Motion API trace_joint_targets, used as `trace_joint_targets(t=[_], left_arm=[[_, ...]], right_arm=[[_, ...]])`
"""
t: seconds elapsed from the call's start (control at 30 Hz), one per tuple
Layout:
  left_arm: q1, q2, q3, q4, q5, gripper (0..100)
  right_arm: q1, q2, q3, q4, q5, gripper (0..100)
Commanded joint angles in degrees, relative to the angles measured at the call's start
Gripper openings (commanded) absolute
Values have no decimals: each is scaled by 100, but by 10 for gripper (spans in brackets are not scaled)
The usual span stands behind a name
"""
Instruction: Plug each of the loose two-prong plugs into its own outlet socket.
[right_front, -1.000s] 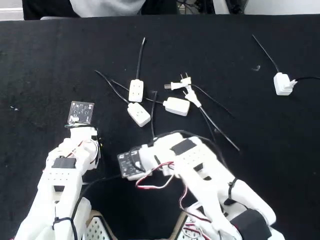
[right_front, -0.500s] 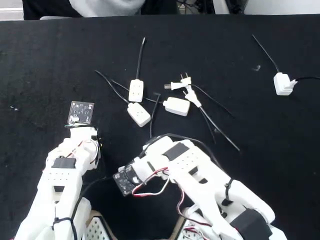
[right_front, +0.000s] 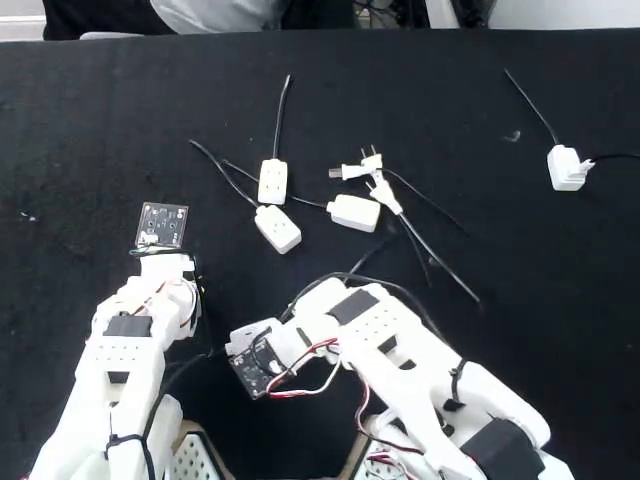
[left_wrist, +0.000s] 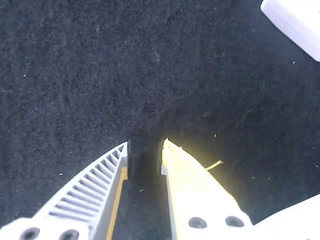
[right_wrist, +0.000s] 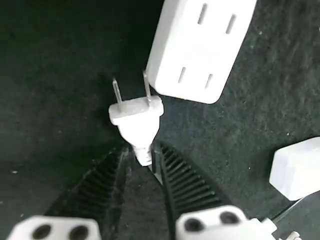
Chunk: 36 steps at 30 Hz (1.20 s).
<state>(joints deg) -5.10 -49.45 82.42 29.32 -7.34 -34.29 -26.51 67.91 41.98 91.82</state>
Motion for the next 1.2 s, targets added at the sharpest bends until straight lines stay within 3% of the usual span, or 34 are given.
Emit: trace_joint_targets(t=[0.0,0.2,0.37,0.5,0.7,0.77,0.97,1.17], left_arm=[[48,-79,-40,-79,9,120],[48,-79,-40,-70,9,120],[48,-79,-40,-79,9,120],[48,-79,-40,-70,9,120],[48,-79,-40,-70,9,120],[48,-79,-40,-70,9,120],[48,-79,-40,-70,9,120],[48,-79,-40,-62,9,120]], right_arm=[[519,-198,4,9,18,11],[1512,-1543,110,1477,9,11],[1723,-2730,585,2892,-114,11],[1758,-3187,1156,2637,-1108,38],[1714,-3600,1147,2207,-2233,237],[1741,-3670,1138,2163,-2189,250],[1758,-3697,1288,2356,-905,250],[1925,-3670,1525,1301,-862,250]])
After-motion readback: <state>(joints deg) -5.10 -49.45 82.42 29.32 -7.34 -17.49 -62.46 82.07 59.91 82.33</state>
